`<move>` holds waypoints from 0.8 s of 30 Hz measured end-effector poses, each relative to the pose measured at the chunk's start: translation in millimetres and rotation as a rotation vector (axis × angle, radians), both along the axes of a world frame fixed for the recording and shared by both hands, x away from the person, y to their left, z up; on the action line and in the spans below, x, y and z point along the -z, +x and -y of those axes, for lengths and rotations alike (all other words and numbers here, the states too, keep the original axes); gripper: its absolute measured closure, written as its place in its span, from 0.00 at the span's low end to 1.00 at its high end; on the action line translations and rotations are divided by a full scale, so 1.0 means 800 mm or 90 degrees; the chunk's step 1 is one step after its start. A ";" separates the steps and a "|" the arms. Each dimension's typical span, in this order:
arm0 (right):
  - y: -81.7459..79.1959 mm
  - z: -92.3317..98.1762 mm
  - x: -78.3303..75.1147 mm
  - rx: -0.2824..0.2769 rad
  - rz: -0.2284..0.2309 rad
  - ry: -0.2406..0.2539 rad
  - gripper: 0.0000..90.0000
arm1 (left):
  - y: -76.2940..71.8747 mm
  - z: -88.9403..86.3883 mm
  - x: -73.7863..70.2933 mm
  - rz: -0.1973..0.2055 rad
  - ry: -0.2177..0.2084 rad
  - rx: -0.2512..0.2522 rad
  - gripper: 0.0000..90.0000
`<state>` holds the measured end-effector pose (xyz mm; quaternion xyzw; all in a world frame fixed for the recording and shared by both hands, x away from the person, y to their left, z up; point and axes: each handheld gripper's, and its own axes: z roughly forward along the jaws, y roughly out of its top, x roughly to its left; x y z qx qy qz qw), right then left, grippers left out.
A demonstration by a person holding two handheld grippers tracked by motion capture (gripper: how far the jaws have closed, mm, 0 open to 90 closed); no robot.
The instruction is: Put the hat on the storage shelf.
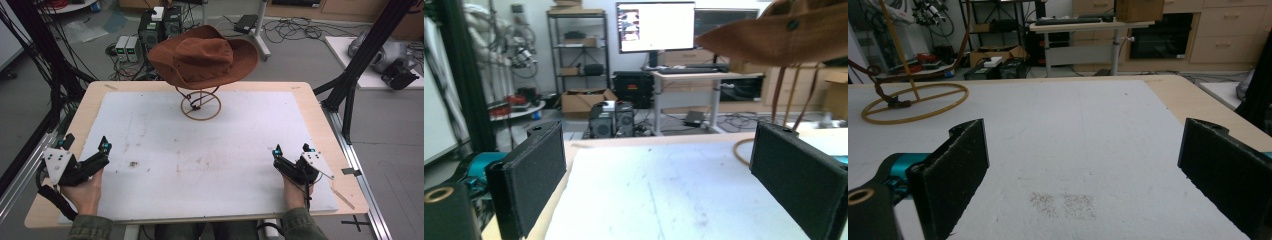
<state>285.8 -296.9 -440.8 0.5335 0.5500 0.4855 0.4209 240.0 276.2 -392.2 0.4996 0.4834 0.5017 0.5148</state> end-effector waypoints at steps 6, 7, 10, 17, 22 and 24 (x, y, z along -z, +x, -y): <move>-0.005 -0.001 0.001 0.017 0.031 -0.004 0.06 | -0.015 0.001 0.040 -0.028 0.007 -0.020 0.09; -0.006 -0.001 0.001 0.018 0.039 -0.007 0.06 | -0.016 0.000 0.045 -0.029 -0.001 -0.020 0.09; -0.009 -0.002 0.001 0.028 0.063 -0.007 0.06 | -0.018 -0.005 0.049 -0.031 -0.024 -0.025 0.09; -0.012 -0.002 0.002 0.032 0.069 -0.002 0.06 | -0.022 -0.015 0.051 -0.023 -0.046 -0.044 0.09; -0.013 -0.002 0.003 0.035 0.061 -0.003 0.06 | -0.021 -0.012 0.053 -0.028 -0.040 -0.038 0.09; -0.013 -0.002 0.003 0.036 0.062 -0.006 0.06 | -0.020 -0.011 0.053 -0.029 -0.038 -0.034 0.09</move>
